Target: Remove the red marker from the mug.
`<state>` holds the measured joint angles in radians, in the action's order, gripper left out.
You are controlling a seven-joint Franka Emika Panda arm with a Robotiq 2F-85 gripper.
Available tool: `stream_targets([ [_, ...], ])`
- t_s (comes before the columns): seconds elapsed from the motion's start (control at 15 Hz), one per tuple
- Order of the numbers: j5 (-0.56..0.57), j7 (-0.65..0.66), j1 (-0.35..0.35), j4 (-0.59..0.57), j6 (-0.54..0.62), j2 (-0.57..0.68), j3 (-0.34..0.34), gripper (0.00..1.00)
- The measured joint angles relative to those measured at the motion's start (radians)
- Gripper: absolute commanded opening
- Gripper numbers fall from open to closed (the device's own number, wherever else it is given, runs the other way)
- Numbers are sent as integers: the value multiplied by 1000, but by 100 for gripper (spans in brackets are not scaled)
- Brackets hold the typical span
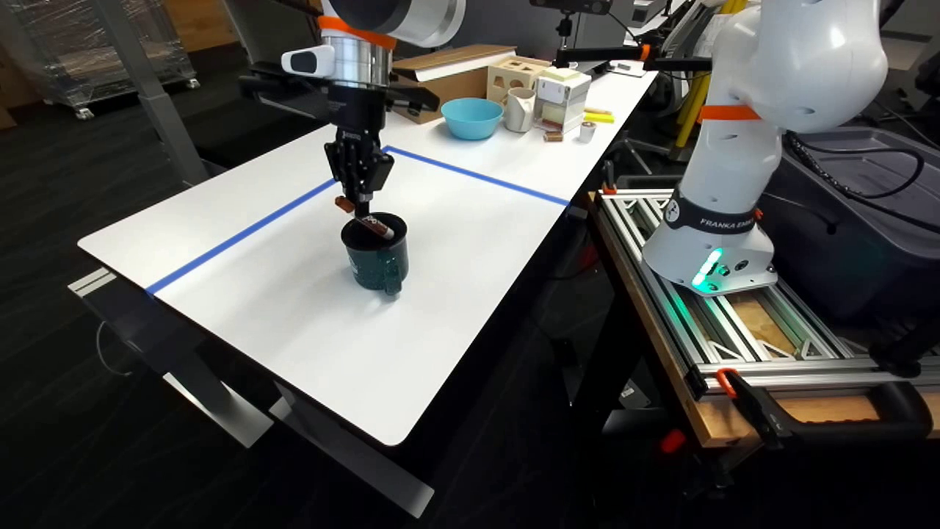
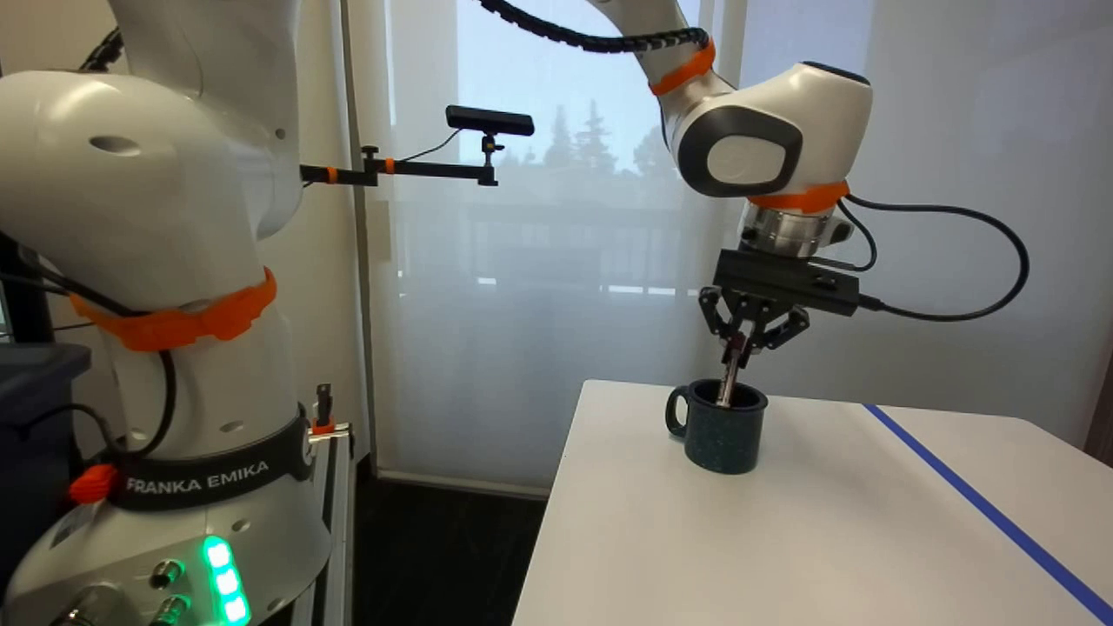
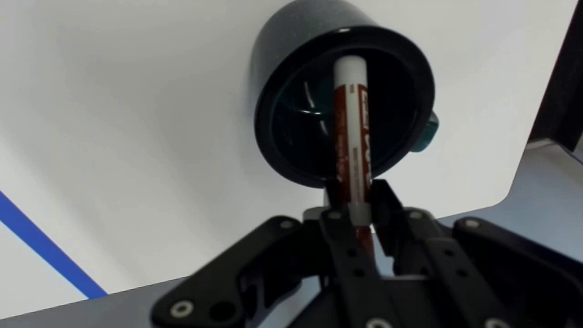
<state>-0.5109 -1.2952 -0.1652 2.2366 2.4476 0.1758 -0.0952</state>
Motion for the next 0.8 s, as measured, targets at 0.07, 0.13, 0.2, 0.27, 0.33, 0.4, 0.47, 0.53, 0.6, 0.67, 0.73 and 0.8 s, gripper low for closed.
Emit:
stream_targets([
  [0.07,-15,7,0,10,-11,-22,11,5],
  [0.13,-26,17,-1,20,-21,-43,24,5],
  [0.2,-34,29,-1,30,-25,-62,40,5],
  [0.27,-42,39,-1,39,-28,-81,57,5],
  [0.33,-49,50,-1,48,-31,-99,74,5],
  [0.4,-52,62,-1,55,-33,-114,91,5],
  [0.47,-54,75,-1,62,-33,-129,108,5],
  [0.53,-54,93,-1,69,-33,-141,124,5],
  [0.6,-54,114,-1,74,-33,-150,139,5],
  [0.67,-54,135,-1,76,-33,-154,153,5],
  [0.73,-54,157,-1,78,-33,-154,165,5],
  [0.8,-54,179,-1,79,-33,-152,176,5],
])
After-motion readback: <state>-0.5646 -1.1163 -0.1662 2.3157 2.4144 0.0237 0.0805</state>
